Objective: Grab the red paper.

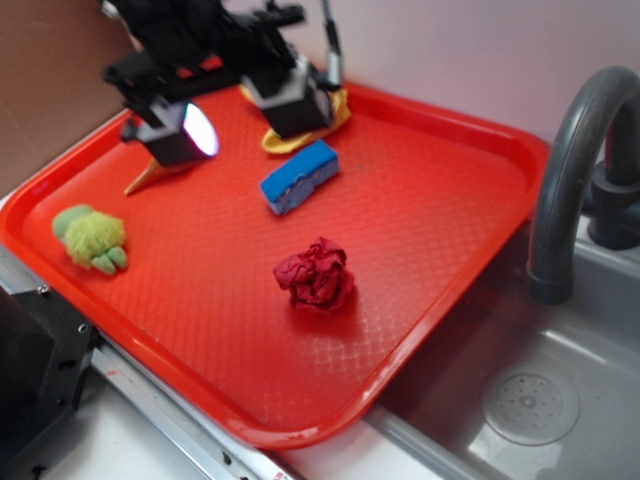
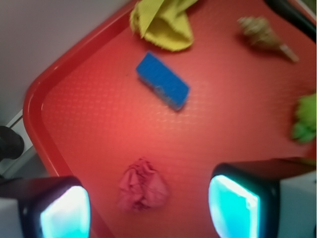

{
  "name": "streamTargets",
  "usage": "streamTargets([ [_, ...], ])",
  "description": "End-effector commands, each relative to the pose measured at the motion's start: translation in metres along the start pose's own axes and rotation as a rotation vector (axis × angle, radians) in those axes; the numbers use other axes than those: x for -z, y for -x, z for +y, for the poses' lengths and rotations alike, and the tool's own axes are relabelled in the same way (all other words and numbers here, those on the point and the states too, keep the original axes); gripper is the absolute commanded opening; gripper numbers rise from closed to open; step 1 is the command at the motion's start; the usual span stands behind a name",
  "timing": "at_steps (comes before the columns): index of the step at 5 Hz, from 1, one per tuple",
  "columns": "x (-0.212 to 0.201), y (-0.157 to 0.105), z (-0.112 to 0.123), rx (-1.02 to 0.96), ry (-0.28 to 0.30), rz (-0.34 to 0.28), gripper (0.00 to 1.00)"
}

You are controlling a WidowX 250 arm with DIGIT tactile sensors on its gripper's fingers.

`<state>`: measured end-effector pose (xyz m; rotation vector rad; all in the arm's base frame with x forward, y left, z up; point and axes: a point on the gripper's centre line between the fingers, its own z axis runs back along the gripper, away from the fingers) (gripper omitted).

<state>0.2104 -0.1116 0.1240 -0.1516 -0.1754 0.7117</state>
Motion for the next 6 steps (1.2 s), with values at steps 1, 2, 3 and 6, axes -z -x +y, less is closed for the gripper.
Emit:
streamTargets([
  [1, 0.052, 0.012, 0.001, -0.006, -0.04, 0.051, 1.0],
  [2, 0.073, 0.014, 0.001, -0.002, -0.008, 0.096, 1.0],
  [3, 0.096, 0.02, -0.004, 0.011, 0.05, 0.081, 1.0],
  [6, 0.101, 0.028, -0.002, 0.018, -0.017, 0.055, 0.0],
])
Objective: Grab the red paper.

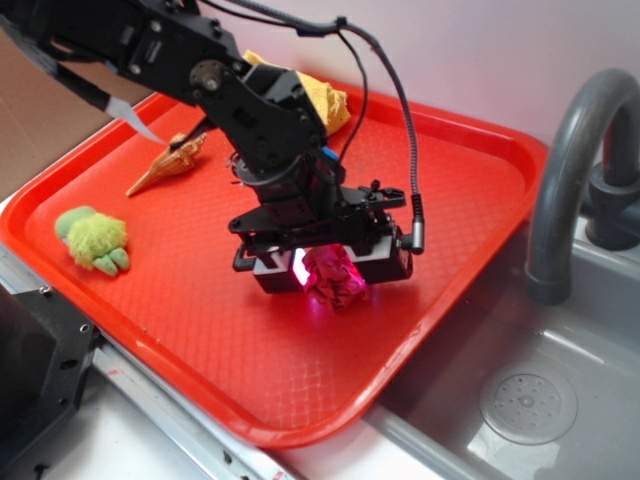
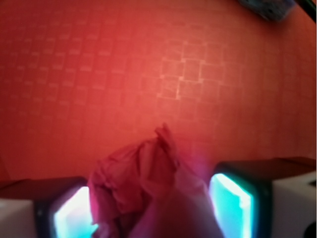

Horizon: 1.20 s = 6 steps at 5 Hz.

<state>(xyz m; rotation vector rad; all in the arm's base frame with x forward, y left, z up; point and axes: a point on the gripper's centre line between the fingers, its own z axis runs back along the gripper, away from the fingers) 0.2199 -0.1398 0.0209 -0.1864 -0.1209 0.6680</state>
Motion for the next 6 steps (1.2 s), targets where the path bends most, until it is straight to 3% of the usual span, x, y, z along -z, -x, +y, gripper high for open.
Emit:
streamTargets([
  [1, -0.043, -0.007, 0.008, 0.023, -0.078, -0.011, 0.0],
  [3, -0.138, -0.03, 0.029, 0.315, 0.085, 0.189, 0.0],
  [4, -0.181, -0.023, 0.042, 0.363, 0.1, 0.14, 0.0],
  [6, -0.204, -0.018, 0.06, 0.202, -0.019, -0.015, 0.0],
])
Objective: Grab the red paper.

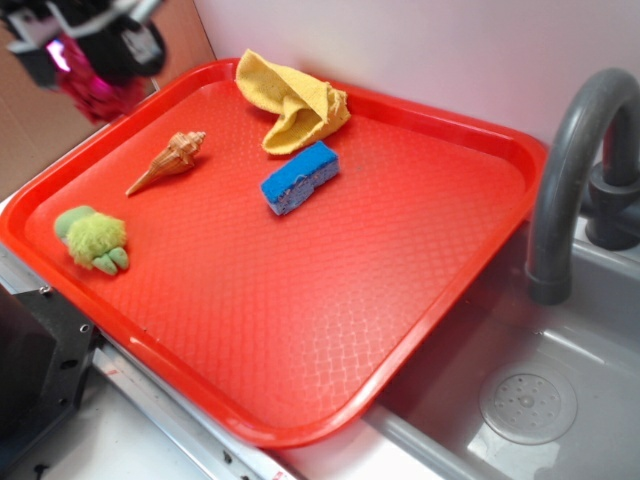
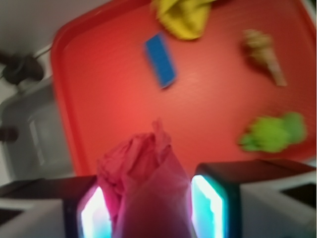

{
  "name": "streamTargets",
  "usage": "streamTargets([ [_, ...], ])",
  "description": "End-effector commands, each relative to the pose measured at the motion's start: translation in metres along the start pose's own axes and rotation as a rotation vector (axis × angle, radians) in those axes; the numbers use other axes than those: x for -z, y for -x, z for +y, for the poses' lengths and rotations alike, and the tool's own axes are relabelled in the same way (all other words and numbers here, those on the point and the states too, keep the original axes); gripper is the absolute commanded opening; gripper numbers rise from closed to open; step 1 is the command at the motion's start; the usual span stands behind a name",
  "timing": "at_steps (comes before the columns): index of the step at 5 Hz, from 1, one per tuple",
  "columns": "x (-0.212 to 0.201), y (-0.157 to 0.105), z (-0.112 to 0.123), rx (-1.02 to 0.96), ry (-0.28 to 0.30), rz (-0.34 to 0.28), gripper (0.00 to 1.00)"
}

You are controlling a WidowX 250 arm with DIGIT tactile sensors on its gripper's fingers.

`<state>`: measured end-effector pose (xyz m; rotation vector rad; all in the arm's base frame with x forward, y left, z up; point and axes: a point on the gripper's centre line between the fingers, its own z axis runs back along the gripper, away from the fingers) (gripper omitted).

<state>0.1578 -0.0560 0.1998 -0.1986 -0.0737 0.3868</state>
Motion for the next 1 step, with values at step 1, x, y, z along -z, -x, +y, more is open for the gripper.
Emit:
streamTargets([
  [1, -0.0011, -0.0092, -0.0019, -0.144, -0.103, -0.123, 0.0],
])
